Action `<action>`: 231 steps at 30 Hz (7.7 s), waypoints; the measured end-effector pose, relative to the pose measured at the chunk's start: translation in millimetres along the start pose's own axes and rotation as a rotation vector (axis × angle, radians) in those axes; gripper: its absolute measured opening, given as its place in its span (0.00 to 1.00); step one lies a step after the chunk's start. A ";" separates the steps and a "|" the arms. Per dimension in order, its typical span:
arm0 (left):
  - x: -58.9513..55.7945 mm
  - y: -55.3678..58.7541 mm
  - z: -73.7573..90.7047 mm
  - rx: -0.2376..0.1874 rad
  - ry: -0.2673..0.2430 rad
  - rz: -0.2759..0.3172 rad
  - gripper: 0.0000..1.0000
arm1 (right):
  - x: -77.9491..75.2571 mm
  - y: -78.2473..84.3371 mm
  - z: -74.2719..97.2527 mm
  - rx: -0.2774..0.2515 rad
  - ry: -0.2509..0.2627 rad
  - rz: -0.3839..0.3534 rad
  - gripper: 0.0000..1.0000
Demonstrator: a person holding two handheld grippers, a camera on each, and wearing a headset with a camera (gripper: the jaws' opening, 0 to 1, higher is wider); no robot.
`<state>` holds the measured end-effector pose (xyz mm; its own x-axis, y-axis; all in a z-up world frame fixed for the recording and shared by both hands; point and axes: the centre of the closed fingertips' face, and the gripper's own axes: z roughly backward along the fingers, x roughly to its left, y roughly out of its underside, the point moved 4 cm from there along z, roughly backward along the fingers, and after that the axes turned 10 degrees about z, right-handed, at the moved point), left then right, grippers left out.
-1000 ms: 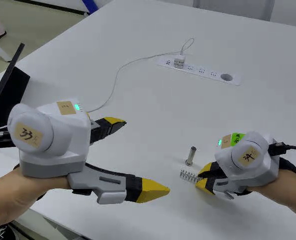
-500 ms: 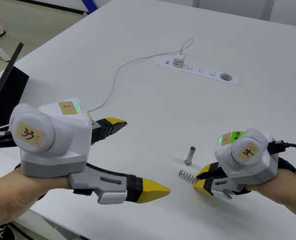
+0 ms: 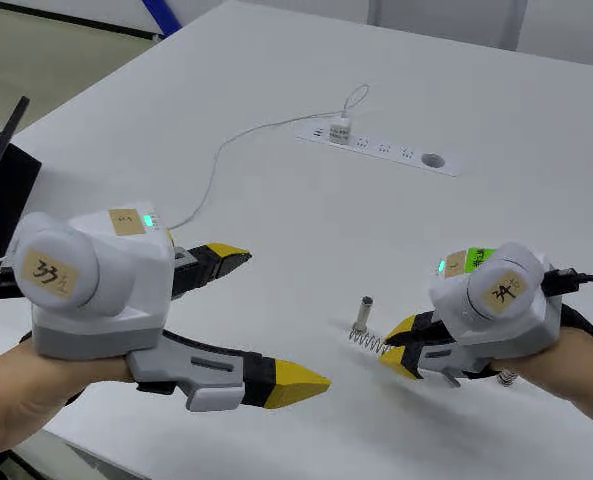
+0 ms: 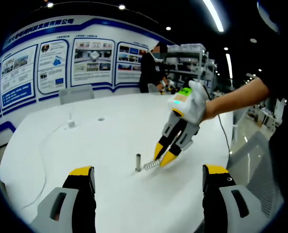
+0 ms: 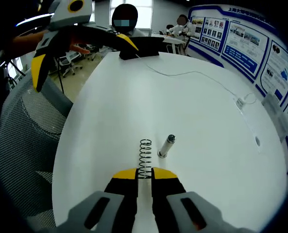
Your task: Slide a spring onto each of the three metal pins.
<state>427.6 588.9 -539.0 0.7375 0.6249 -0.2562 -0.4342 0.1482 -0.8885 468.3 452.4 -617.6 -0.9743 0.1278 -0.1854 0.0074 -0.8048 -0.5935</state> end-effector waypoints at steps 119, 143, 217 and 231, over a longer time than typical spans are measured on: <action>-76.3 -4.4 -35.7 0.081 0.304 -0.231 0.10 | 50.1 -98.1 105.1 -0.489 -0.136 0.052 0.11; -77.0 -6.7 -34.1 0.082 0.301 -0.216 0.10 | 51.4 -104.1 101.5 -0.496 -0.144 0.014 0.10; 6.4 10.6 7.4 0.048 0.034 0.014 0.85 | -57.8 -56.1 38.4 -0.354 0.152 -0.277 0.11; 11.1 16.1 6.9 0.057 0.012 0.028 0.89 | -52.5 -51.3 19.0 -0.331 0.123 -0.293 0.11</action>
<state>425.2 603.5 -553.6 0.7307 0.6202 -0.2854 -0.4834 0.1748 -0.8578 514.8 475.9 -562.6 -0.9123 0.4063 -0.0516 -0.1737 -0.4980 -0.8496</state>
